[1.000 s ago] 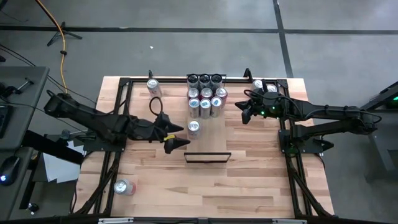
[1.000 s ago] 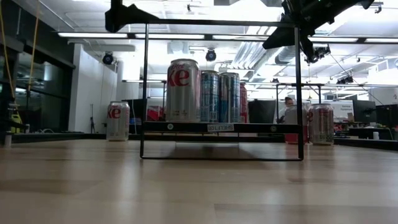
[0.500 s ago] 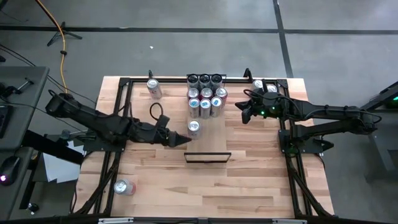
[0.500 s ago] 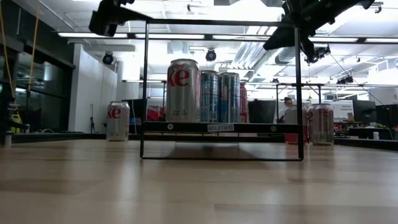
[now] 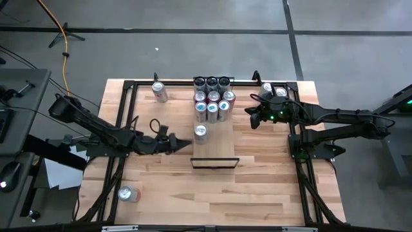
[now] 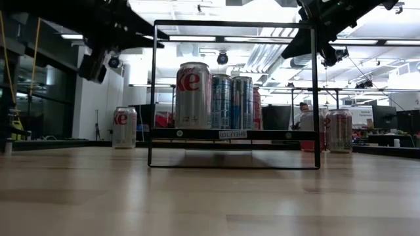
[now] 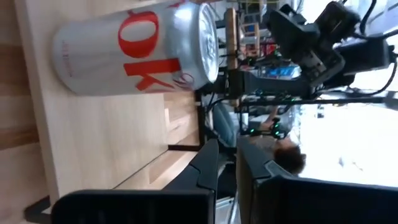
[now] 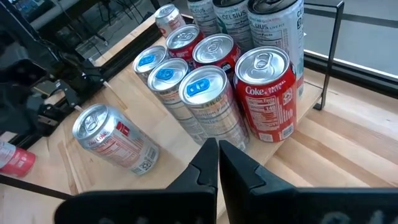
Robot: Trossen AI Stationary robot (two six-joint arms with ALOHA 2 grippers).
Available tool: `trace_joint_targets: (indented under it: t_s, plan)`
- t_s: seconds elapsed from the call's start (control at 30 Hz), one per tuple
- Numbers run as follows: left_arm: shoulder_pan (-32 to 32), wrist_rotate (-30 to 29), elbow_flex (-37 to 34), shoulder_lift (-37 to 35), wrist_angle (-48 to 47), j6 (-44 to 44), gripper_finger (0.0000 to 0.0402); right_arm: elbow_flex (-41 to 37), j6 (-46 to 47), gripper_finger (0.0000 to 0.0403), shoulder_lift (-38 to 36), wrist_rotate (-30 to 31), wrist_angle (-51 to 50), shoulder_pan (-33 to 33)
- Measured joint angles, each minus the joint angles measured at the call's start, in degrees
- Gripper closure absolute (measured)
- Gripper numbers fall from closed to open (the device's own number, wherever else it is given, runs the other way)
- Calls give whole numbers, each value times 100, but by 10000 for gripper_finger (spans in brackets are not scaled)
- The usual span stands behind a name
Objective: Place canned beverage on shelf
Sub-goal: Put the bottom left red-silver soda can on the shelf
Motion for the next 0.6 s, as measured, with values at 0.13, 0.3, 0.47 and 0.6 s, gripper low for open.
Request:
trace_joint_targets:
  t_s: [0.13,0.3,0.47,0.6]
  plan:
    - [45,46,-60,51,270,29,401,-1,2,402,0,2,-8,0]
    - [42,264,-58,692,777,-109,401,-1,-3,402,0,2,-18,0]
    - [142,371,-58,1562,1867,-126,401,-1,-4,402,2,2,-17,0]
    - [273,569,-58,2106,2420,-182,401,-1,0,402,2,2,-17,0]
